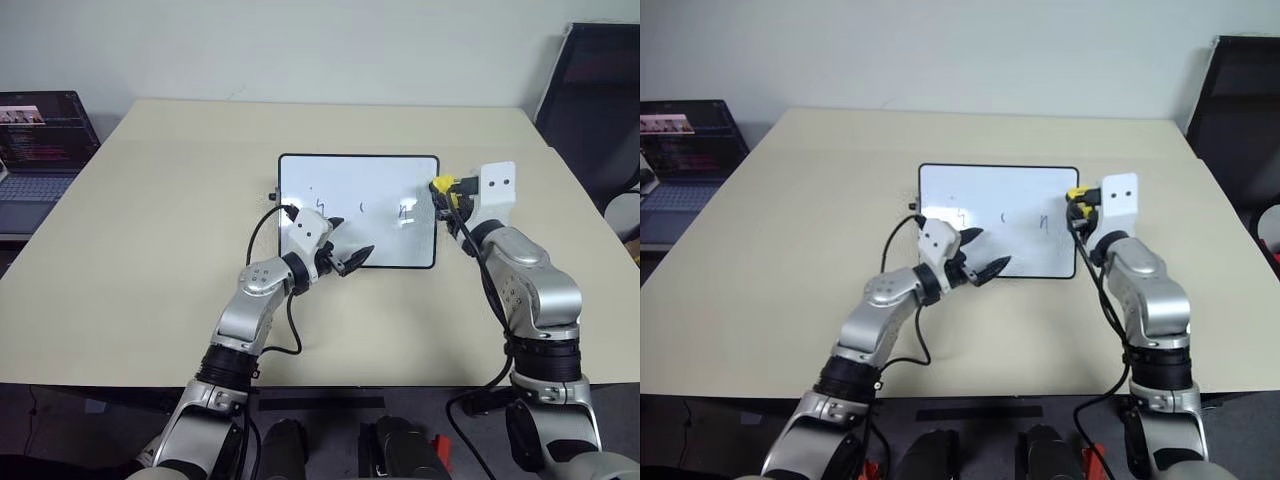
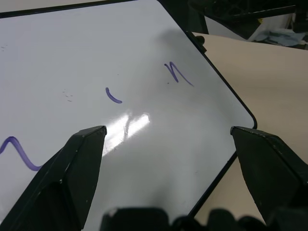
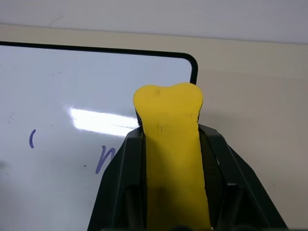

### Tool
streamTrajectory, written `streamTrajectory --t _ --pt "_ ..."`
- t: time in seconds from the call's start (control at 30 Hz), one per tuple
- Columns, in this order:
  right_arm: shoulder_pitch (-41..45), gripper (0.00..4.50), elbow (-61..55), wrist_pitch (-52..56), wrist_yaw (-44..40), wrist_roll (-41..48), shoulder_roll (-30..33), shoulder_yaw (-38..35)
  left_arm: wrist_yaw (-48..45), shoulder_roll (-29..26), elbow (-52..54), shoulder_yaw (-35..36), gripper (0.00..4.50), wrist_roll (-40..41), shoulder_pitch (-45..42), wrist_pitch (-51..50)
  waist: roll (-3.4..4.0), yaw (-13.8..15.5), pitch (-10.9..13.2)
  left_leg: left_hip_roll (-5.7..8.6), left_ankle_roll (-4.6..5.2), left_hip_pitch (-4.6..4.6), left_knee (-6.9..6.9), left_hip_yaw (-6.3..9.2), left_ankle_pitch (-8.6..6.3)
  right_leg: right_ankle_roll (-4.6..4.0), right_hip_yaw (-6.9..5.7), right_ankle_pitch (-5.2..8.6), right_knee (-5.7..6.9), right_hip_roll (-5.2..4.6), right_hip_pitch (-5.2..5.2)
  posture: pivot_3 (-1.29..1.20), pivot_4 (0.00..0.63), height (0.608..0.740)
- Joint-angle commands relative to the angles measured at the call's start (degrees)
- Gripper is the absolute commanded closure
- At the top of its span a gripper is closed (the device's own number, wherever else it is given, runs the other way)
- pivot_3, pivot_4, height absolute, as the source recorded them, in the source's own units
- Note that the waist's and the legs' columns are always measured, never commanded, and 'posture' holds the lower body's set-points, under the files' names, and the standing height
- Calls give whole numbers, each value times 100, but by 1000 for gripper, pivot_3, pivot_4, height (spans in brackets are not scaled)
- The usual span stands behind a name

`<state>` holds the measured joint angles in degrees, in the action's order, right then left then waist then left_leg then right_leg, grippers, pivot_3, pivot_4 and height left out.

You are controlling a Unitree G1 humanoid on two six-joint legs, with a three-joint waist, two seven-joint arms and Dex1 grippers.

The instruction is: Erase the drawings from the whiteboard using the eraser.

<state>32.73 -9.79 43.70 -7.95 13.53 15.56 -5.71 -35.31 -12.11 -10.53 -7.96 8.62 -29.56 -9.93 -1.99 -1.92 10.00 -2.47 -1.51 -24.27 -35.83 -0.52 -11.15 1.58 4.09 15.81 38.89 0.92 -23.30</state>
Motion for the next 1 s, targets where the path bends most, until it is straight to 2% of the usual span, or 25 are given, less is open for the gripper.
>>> streamTrajectory --t 0.03,0.5,1.0 --pt "197 3416 -246 23 -46 48 -34 22 201 50 189 107 0 -33 6 119 0 0 0 0 0 0 0 1 0 0 -1 0 0 0 0 0 150 740" --pt "251 3416 -304 88 -146 32 -25 86 873 -62 1429 255 0 -133 876 -300 0 -1 0 -9 0 -1 -1 2 0 0 -1 0 2 -1 -1 0 150 740" --pt "421 3416 -2 16 -172 -67 -155 283 936 -173 1640 319 0 -24 974 -462 0 -3 0 -9 0 -1 0 1 0 0 -1 0 1 -1 -2 0 150 740"
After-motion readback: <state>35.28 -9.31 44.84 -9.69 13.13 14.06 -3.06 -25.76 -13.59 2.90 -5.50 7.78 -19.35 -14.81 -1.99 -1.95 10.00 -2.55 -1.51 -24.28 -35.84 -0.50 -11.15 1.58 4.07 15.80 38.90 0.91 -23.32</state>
